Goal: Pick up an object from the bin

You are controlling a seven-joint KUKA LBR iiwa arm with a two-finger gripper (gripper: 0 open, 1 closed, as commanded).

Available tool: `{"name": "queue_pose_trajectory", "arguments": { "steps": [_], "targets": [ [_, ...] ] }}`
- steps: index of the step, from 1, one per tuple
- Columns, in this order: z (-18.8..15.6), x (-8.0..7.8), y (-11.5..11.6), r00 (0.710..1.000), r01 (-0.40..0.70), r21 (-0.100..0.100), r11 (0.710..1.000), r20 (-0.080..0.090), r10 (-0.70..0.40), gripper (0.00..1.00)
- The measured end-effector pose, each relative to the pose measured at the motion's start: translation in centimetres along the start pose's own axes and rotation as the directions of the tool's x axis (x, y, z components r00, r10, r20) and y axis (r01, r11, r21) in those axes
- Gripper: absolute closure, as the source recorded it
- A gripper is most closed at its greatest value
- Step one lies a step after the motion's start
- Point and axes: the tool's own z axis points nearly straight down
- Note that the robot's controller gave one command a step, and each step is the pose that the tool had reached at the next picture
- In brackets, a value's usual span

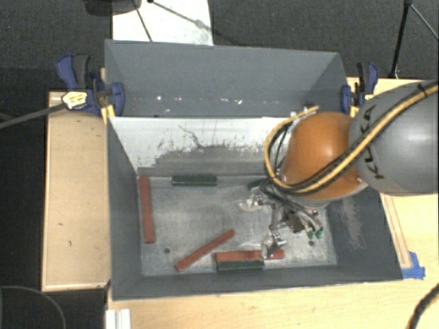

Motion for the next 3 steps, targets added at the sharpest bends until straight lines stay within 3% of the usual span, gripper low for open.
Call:
{"name": "queue_pose_trajectory", "arguments": {
  "steps": [1, 2, 3],
  "targets": [
    [5.5, 1.4, 2.9, 0.98, -0.201, -0.001, 0.98, 0.002, 0.201, 1.0],
    [5.5, 1.4, 2.9, 0.98, -0.2, -0.001, 0.98, 0.002, 0.2, 1.0],
    [-14.6, -1.3, 2.5, 0.966, -0.257, 0.001, 0.966, -0.004, 0.257, 1.0]
  ]
}}
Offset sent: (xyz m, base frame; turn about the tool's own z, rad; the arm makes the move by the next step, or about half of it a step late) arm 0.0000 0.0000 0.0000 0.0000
